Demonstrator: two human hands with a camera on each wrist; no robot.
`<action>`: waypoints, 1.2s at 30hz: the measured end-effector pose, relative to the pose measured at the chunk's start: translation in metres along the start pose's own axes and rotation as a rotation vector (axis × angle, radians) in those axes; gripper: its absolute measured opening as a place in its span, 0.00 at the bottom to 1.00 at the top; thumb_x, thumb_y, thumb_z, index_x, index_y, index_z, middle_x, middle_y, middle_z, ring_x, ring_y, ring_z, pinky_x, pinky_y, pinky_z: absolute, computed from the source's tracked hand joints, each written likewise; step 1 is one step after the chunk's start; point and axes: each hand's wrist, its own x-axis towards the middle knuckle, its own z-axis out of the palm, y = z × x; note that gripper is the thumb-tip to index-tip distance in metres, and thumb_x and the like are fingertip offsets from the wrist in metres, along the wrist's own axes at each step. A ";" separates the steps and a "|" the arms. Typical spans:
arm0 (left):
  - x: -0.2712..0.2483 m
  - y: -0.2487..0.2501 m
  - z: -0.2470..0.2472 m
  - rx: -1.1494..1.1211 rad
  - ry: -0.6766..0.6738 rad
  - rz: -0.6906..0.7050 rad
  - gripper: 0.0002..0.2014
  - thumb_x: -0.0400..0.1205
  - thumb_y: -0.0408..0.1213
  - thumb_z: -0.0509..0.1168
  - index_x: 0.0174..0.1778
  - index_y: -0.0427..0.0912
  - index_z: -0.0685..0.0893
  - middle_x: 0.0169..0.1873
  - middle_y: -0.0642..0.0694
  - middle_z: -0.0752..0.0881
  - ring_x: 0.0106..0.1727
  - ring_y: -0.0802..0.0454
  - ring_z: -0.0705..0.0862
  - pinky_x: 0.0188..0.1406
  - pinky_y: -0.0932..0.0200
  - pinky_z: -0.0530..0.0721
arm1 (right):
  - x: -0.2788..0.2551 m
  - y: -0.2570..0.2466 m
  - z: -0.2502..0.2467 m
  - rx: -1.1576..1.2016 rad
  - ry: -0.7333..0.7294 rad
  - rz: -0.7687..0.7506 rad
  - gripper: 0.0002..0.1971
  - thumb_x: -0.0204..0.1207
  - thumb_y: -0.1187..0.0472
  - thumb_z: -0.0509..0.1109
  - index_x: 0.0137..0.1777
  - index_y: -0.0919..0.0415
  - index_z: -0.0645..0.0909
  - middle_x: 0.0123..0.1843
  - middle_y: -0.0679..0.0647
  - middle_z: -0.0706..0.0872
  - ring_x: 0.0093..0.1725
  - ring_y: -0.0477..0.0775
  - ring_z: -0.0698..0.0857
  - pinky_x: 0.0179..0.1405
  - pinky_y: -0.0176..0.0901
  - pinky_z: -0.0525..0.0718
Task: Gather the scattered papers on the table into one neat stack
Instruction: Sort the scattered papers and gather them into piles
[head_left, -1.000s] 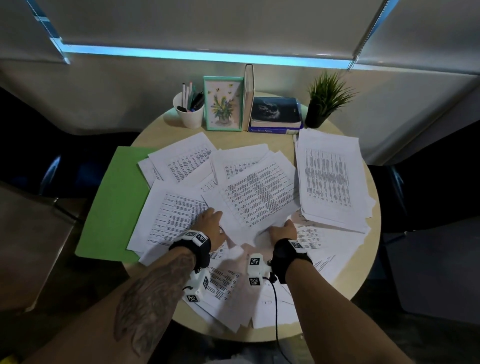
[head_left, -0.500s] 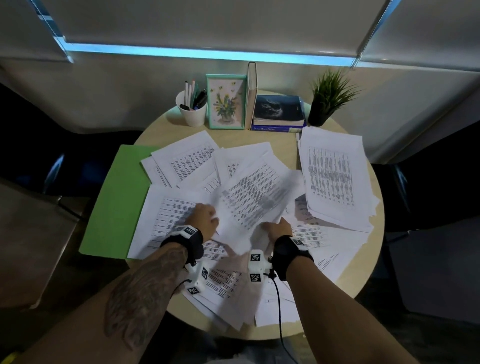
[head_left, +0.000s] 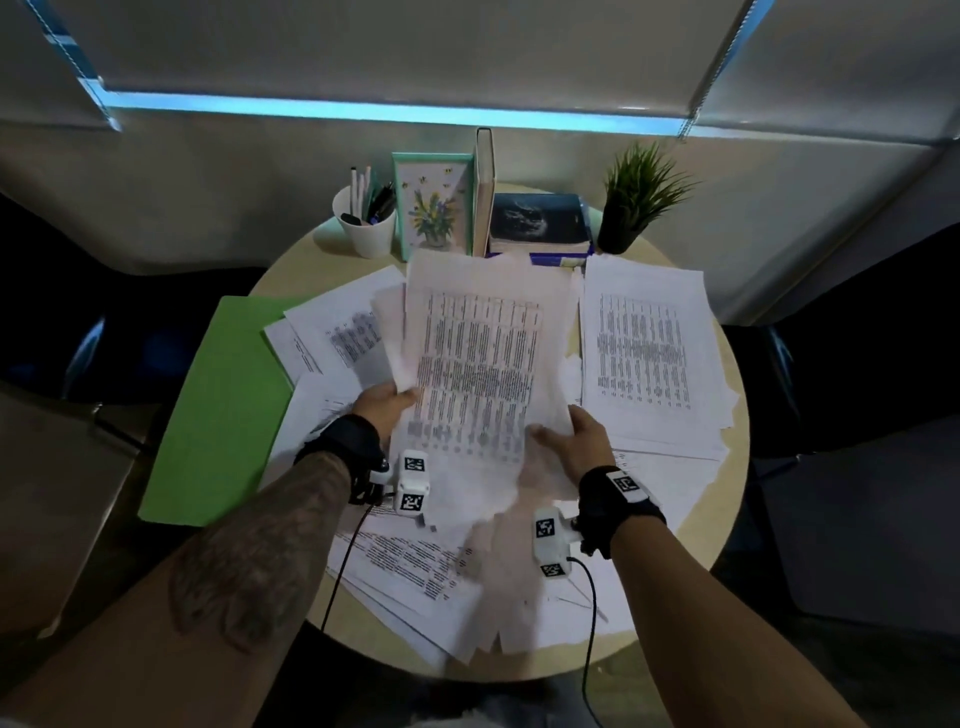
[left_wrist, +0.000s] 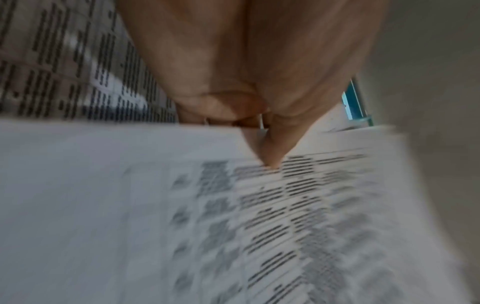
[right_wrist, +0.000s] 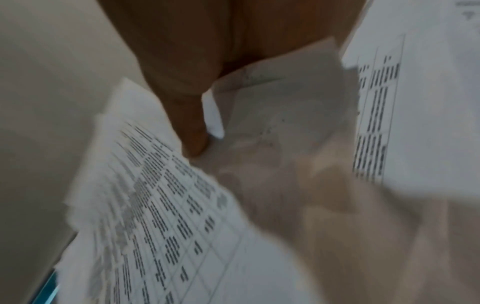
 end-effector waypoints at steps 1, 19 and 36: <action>0.000 0.001 0.005 -0.011 -0.045 -0.005 0.16 0.82 0.29 0.66 0.67 0.32 0.80 0.65 0.33 0.83 0.63 0.39 0.82 0.71 0.39 0.77 | 0.003 0.003 -0.005 -0.041 0.054 -0.009 0.11 0.73 0.58 0.78 0.48 0.63 0.83 0.45 0.61 0.90 0.41 0.58 0.88 0.42 0.45 0.86; 0.011 0.024 0.079 0.514 -0.145 0.146 0.24 0.81 0.37 0.68 0.74 0.42 0.72 0.70 0.42 0.77 0.66 0.42 0.79 0.65 0.50 0.79 | 0.027 0.022 -0.118 -0.074 0.441 0.129 0.07 0.78 0.72 0.60 0.47 0.64 0.78 0.41 0.68 0.82 0.32 0.61 0.75 0.28 0.35 0.77; -0.007 -0.051 0.020 1.314 0.057 0.087 0.44 0.76 0.58 0.68 0.83 0.46 0.55 0.84 0.42 0.51 0.82 0.34 0.54 0.81 0.40 0.59 | 0.013 0.039 -0.052 -0.307 0.247 0.076 0.12 0.78 0.58 0.69 0.60 0.60 0.77 0.53 0.61 0.87 0.48 0.59 0.84 0.47 0.43 0.79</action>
